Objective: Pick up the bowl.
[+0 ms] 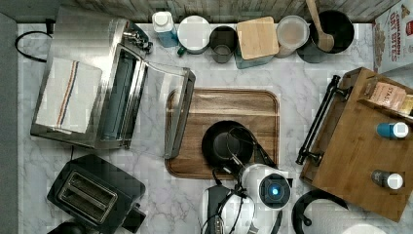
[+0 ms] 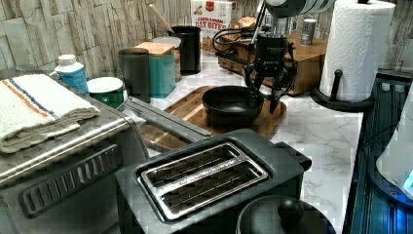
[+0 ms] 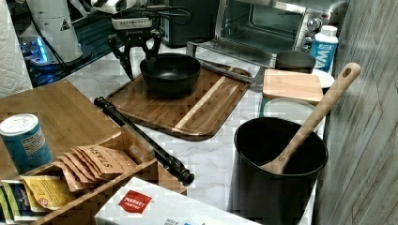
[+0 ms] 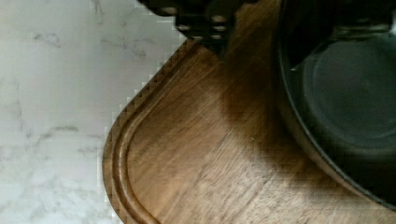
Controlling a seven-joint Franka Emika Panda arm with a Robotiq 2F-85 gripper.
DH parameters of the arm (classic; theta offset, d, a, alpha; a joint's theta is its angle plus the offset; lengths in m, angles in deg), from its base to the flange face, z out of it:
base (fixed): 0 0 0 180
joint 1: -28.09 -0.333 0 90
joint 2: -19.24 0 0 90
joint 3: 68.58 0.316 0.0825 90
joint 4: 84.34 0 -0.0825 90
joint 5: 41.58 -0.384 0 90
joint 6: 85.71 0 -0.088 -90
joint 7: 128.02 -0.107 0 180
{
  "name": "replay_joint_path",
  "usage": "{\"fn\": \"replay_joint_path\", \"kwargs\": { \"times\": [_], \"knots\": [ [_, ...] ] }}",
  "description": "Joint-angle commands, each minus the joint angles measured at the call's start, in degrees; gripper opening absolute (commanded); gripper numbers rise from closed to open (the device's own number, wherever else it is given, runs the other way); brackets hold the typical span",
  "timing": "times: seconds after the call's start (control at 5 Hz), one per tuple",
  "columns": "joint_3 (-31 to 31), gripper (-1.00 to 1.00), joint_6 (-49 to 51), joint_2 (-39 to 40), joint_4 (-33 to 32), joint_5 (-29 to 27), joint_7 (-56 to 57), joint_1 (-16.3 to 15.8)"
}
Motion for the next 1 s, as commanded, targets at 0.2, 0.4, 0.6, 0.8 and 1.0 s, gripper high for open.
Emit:
{"fn": "replay_joint_path", "kwargs": {
  "times": [0.2,0.4,0.6,0.8,1.0],
  "knots": [
    [0.03,-1.00,1.38,-3.27,1.24,5.83,-6.77,1.66],
    [2.24,-1.00,1.95,-7.02,1.95,10.24,-11.86,3.60],
    [3.37,-1.00,4.42,-10.34,7.49,11.41,-13.64,4.62],
    [7.23,-1.00,8.15,-11.66,16.74,15.17,-16.28,7.43],
    [5.76,-1.00,14.26,-10.32,26.46,12.00,-11.72,4.96]
  ]
}}
